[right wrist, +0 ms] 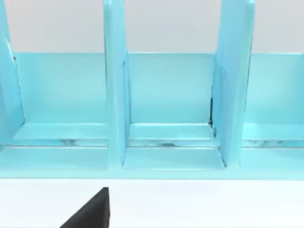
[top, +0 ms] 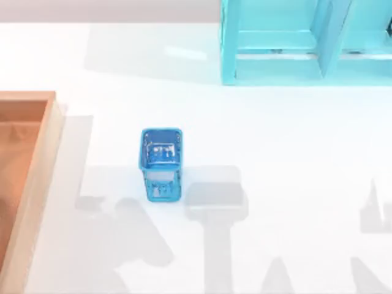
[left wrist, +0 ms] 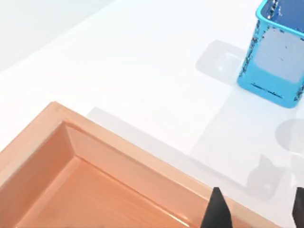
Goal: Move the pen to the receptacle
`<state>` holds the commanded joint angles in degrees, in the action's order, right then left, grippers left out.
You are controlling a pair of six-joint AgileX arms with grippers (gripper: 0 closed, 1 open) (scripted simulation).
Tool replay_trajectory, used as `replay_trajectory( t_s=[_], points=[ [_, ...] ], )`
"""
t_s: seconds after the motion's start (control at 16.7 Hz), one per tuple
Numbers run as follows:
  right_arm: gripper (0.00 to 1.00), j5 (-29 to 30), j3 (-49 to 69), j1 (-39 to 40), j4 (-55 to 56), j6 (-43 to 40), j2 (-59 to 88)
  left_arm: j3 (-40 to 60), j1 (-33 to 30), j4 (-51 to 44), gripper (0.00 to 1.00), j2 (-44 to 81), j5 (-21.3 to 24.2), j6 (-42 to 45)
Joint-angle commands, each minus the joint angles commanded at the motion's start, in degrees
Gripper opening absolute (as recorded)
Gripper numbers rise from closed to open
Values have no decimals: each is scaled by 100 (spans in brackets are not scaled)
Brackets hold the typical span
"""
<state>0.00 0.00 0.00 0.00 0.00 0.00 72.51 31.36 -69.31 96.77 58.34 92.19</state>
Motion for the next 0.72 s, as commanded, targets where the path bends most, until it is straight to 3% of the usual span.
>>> replay_trajectory(
  t_s=[0.36, 0.72],
  points=[
    [100, 0, 0, 0, 0, 0, 0, 0, 0, 0, 98, 0, 0, 0],
    [100, 0, 0, 0, 0, 0, 0, 0, 0, 0, 100, 0, 0, 0]
  ],
)
